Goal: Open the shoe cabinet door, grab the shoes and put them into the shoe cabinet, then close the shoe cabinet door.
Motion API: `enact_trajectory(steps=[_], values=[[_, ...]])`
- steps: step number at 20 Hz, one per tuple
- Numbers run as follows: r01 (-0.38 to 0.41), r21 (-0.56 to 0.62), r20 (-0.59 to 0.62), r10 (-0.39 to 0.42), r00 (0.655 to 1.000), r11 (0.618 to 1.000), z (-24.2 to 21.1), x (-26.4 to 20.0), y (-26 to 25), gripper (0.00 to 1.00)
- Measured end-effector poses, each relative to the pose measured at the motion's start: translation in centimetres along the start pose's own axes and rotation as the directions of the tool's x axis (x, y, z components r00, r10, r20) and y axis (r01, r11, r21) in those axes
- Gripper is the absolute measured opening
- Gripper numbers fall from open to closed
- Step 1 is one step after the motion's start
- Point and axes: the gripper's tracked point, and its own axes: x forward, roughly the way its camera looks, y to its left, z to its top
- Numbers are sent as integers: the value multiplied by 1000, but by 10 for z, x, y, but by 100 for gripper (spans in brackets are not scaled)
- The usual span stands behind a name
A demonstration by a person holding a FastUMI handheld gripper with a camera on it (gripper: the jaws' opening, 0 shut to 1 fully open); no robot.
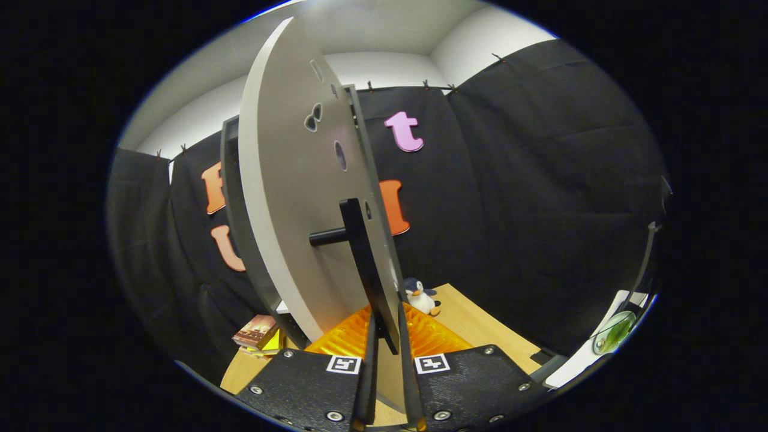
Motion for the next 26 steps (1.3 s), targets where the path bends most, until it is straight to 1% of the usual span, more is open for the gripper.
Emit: enact_trajectory(steps=[1, 3, 4, 6, 8, 11, 12, 13, 16, 17, 18, 20, 21, 22, 23, 24, 26], values=[[11, 13, 2, -11, 1000, 1000, 0, 1, -2, 14], [0, 12, -3, 0, 1000, 1000, -1, 2, 2, 13], [-13, -7, -11, 13, 1000, 1000, -2, 1, -1, 12], [-4, -33, -19, 4, 1000, 999, -1, -5, -12, 13], [34, -12, -9, -34, 999, 999, 4, -10, -22, 15], [113, 26, 27, -114, 993, 993, 13, -17, -29, 17], [146, 17, 56, -147, 988, 989, 18, -19, -34, 17], [148, 8, 85, -148, 985, 989, 25, -22, -36, 18], [105, -22, 145, -101, 984, 994, 33, -26, -19, 25], [93, -48, 145, -86, 986, 994, 30, -28, -15, 29], [83, -80, 133, -72, 988, 993, 24, -27, -11, 31], [72, -130, 88, -60, 994, 989, 7, -28, -8, 40], [54, -143, 59, -46, 997, 988, 0, -29, -4, 46], [32, -145, 26, -29, 999, 989, -9, -28, 1, 49], [6, -139, -11, -7, 1000, 990, -21, -26, 10, 55], [-21, -131, -54, 14, 998, 991, -34, -23, 18, 58], [-46, -133, -147, 26, 989, 990, -63, -18, 26, 69]])
